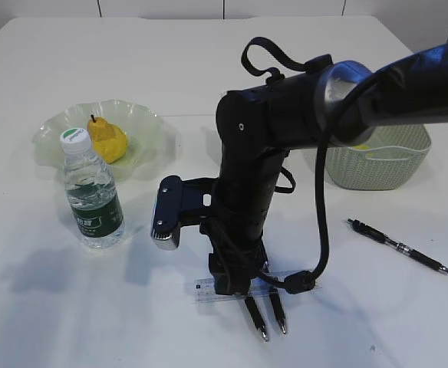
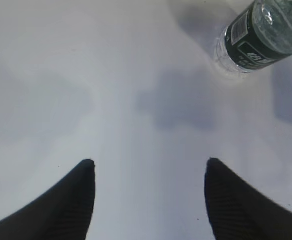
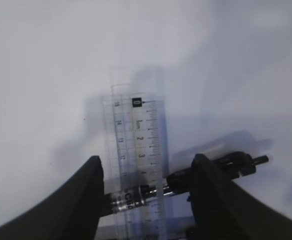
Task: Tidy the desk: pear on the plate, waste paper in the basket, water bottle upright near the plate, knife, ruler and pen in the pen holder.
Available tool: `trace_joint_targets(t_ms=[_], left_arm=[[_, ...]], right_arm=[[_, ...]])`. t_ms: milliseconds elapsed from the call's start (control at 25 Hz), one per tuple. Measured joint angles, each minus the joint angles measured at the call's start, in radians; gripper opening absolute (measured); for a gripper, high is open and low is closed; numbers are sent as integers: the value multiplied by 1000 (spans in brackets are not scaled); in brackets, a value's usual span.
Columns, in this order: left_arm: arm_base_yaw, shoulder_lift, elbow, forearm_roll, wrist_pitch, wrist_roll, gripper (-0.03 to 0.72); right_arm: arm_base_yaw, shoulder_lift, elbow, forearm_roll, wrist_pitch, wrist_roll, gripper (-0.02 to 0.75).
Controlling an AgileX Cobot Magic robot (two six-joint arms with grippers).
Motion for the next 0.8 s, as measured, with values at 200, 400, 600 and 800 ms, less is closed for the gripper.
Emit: trace_joint_targets(t_ms=[200,400,600,800], left_arm=[[0,2,0,0,-6,0,485],[0,2,0,0,-8,0,484],[0,2,0,0,-10,0,482],[0,2,0,0,-10,0,481]], right_arm=[[2,12,0,0,-10,4,411],[2,24,0,0,-12,5,411],[4,35,0,2,-12,5,411],[12,46,0,6,-12,7,411]])
